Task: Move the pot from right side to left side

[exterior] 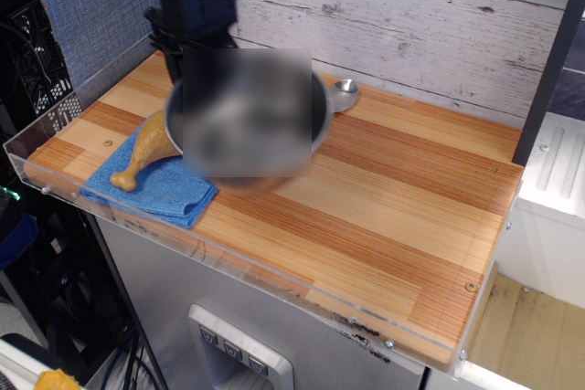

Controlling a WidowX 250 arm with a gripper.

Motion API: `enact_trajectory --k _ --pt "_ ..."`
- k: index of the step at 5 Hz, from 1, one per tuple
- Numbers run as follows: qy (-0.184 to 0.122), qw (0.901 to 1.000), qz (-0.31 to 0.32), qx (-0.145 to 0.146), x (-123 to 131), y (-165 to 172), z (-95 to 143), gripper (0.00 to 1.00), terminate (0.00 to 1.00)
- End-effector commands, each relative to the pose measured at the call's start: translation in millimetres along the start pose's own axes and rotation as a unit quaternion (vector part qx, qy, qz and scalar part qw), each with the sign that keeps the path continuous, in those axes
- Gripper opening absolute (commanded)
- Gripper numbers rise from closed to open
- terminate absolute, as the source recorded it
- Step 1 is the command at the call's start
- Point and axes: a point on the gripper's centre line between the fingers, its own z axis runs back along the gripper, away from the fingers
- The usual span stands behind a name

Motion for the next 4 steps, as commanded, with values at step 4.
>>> enact_trajectory --k 4 --pt "0.012 0.9953 0.088 0.040 63.5 91.7 -15.3 0.00 0.00"
